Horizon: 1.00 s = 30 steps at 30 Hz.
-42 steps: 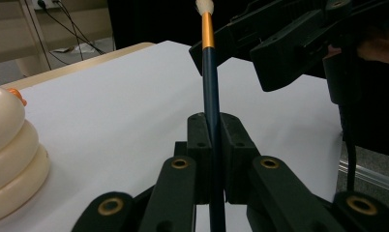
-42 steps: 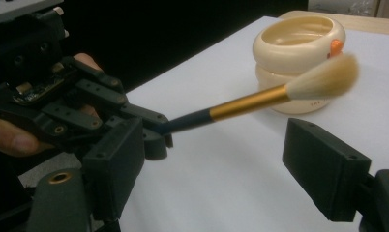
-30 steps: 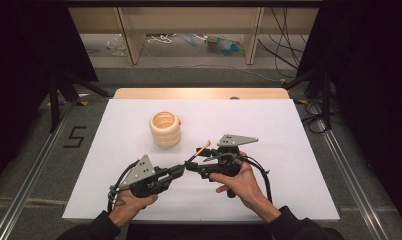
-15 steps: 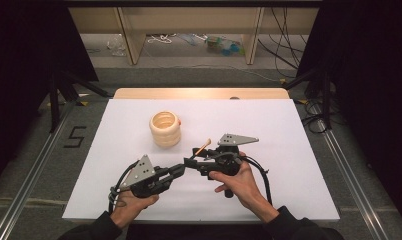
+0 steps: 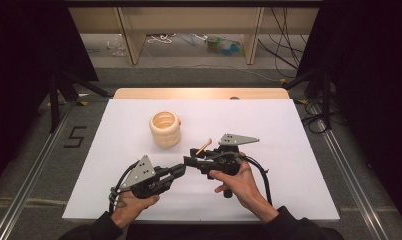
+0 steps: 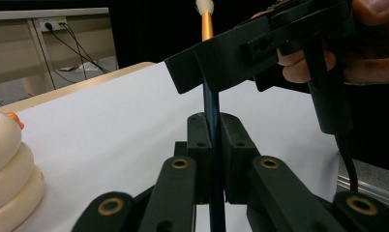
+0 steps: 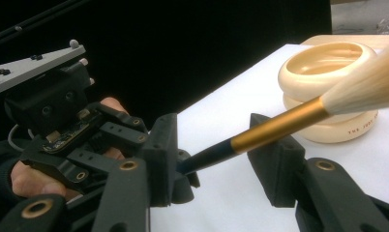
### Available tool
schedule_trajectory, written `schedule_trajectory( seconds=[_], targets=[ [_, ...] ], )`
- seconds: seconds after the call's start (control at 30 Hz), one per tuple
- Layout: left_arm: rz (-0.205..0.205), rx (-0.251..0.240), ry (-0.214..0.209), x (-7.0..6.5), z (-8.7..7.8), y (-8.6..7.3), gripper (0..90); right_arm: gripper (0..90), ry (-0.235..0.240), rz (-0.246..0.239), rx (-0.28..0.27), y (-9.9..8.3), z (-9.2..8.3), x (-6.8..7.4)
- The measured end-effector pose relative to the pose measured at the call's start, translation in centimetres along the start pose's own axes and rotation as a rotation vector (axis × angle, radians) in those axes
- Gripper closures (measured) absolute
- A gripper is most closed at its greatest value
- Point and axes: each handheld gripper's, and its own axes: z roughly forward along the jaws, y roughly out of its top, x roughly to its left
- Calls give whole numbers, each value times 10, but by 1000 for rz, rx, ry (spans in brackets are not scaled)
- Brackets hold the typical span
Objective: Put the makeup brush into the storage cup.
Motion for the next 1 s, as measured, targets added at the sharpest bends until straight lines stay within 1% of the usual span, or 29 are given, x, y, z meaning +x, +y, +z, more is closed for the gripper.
schedule_trajectory(
  seconds=[0.13, 0.17, 0.2, 0.3, 0.33, 0.37, 0.4, 0.43, 0.5, 0.53, 0.57, 0.6, 0.63, 0.77, 0.9, 1.0],
  targets=[
    [-2, -6, 2, 0, 0, 0, 841, 583, 5, 2, -3, 0, 0, 0],
    [-2, -6, 3, 0, 0, 0, 841, 586, 0, -4, -2, 0, -1, 0],
    [-1, -6, 3, 0, -1, 0, 841, 589, 6, 1, -5, 0, 0, 0],
    [-12, -10, 4, -1, -1, 0, 841, 605, 6, -1, -7, 0, 0, -1],
    [4, -10, 1, 0, -1, 1, 840, 608, 10, 5, -12, 0, 0, -1],
    [-3, -10, 1, 0, -1, 1, 841, 616, 14, 5, -13, 0, -1, -1],
    [-11, -10, 4, -1, -1, 0, 841, 621, 21, 18, -12, 0, -1, -1],
    [-7, -10, 1, 0, -1, 0, 841, 628, 23, 21, -15, -1, 0, -2],
    [-12, -11, 2, -1, -1, 0, 841, 638, 26, 24, -18, -1, 0, -3],
    [-11, -11, 2, -1, -1, 0, 841, 640, 28, 24, -19, -1, 0, -3],
    [5, -12, -1, 0, -1, 1, 841, 643, 30, 23, -20, -1, 0, -3],
    [13, -13, -3, 1, -1, 1, 841, 649, 31, 24, -21, -1, 0, -3],
    [2, -15, 0, 0, -1, 1, 841, 654, 29, 20, -21, -1, 0, -3],
    [5, -19, -1, 0, -1, 1, 841, 680, 34, 24, -23, -1, -1, -3],
    [5, -23, -6, -1, -1, 1, 840, 713, 47, 17, -32, -1, -2, -3],
    [7, -27, -11, -1, -1, 1, 840, 743, 68, 29, -42, 0, -2, -2]
  ],
)
